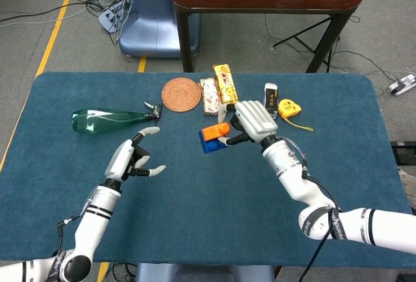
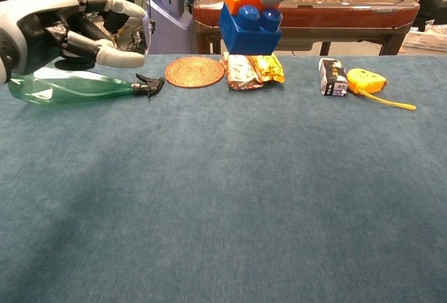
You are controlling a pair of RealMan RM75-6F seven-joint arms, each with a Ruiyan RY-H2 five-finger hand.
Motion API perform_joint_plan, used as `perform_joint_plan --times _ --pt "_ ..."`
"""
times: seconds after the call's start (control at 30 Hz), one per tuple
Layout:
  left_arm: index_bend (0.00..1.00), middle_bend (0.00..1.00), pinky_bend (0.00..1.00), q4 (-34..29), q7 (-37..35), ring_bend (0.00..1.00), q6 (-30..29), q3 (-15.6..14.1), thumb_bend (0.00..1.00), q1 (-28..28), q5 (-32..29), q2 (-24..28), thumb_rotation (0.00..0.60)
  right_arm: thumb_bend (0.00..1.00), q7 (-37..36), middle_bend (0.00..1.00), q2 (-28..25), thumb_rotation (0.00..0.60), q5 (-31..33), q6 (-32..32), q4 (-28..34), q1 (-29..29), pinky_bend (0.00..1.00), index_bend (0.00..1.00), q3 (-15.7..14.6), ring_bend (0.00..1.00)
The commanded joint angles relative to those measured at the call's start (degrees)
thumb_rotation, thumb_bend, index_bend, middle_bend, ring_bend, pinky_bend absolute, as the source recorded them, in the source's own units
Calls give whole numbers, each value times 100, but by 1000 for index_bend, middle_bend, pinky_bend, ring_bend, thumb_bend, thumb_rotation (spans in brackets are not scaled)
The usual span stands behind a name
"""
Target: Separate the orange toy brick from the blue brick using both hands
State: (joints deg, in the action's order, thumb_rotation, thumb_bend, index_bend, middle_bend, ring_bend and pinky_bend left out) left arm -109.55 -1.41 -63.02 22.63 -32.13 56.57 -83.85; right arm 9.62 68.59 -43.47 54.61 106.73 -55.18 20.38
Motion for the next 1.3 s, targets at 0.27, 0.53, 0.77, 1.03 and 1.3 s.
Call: perform_joint_plan --times 0.27,0.53,0.77,1.03,1.3 --pt "217 1000 1000 -236 33 1000 21 338 0 -396 -998 -224 600 562 -69 1000 412 600 -29 162 -163 -92 1000 659 93 1000" --pt "214 1000 1000 -345 -98 1000 88 369 0 -521 -1252 -248 600 562 -35 1000 752 600 78 260 -281 -216 1000 659 174 1000" --pt "215 1000 1000 -270 -60 1000 -85 285 0 -597 -1289 -386 600 562 -101 1000 979 600 86 247 -396 -273 1000 660 224 1000" --pt "254 1000 1000 -182 164 1000 -460 210 0 -676 -1338 -655 600 562 -165 1000 1150 600 49 214 -494 -309 1000 660 261 1000" --pt "434 1000 1000 -47 284 1000 -689 213 0 -707 -1400 -861 600 563 -208 1000 1229 600 -3 133 -517 -334 1000 660 275 1000"
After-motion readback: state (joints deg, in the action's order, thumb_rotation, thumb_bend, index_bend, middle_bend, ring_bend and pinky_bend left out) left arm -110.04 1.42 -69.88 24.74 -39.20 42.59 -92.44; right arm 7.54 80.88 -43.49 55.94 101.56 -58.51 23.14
